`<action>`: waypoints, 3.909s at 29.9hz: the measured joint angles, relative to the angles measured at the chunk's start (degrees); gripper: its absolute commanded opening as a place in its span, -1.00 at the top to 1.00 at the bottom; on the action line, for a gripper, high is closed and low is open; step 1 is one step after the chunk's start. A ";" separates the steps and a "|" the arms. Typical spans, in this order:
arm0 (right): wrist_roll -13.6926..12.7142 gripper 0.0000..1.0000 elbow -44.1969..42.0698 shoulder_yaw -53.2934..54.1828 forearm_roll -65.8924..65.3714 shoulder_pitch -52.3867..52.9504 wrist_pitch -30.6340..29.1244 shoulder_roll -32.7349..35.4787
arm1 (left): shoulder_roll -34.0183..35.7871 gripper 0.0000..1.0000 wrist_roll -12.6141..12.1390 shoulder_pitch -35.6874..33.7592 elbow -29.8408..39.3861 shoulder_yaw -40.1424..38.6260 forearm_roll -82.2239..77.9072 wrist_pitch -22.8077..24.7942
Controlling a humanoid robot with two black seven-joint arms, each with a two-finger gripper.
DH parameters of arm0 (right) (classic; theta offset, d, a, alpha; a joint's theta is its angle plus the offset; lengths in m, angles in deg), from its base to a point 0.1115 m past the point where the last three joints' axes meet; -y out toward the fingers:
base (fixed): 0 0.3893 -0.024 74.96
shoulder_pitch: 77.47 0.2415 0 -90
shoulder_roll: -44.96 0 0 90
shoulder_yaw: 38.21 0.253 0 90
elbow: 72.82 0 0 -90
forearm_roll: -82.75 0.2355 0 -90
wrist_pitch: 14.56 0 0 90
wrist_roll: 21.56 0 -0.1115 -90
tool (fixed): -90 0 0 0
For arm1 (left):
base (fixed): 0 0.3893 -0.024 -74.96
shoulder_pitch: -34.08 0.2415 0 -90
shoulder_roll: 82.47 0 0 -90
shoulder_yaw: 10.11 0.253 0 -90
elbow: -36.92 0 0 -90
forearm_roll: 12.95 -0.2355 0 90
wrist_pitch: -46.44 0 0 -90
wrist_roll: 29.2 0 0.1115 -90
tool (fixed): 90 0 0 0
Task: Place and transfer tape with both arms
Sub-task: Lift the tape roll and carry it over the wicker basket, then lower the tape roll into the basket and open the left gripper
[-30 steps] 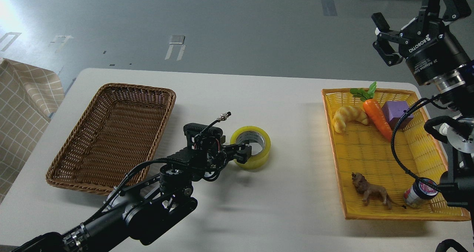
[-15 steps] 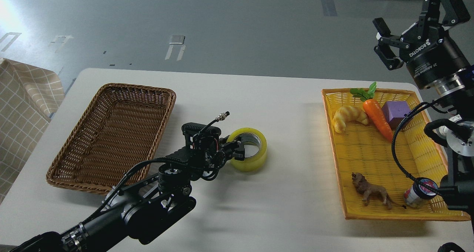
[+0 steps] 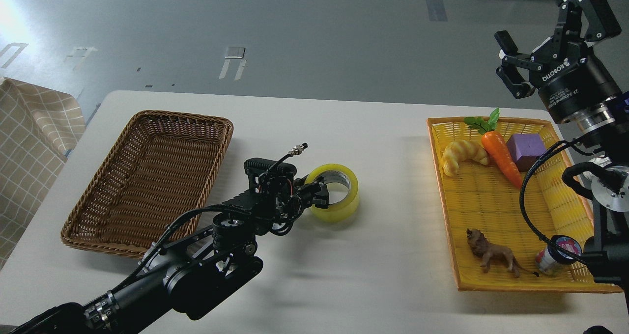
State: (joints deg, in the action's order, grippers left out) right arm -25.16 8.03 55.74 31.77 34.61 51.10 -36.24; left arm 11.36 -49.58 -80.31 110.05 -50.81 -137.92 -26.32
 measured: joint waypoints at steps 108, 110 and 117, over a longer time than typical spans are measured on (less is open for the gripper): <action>0.01 -1.00 2.18 -1.51 -3.77 -4.53 0.68 -1.00 | 44.05 -0.60 18.52 6.69 -3.25 -0.84 10.53 -13.41; 0.01 -1.00 2.19 -1.51 -3.77 -4.67 0.69 -1.05 | 44.05 -0.62 18.57 6.59 -3.26 -0.85 10.54 -13.43; 0.02 -1.00 2.20 -1.57 -3.77 -4.71 0.70 -1.23 | 44.13 -0.67 18.64 6.33 -3.86 -1.13 10.62 -15.11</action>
State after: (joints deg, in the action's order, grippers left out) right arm -25.14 10.24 54.16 28.00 29.89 51.79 -37.47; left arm 55.49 -30.94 -73.98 106.20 -51.94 -127.31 -41.43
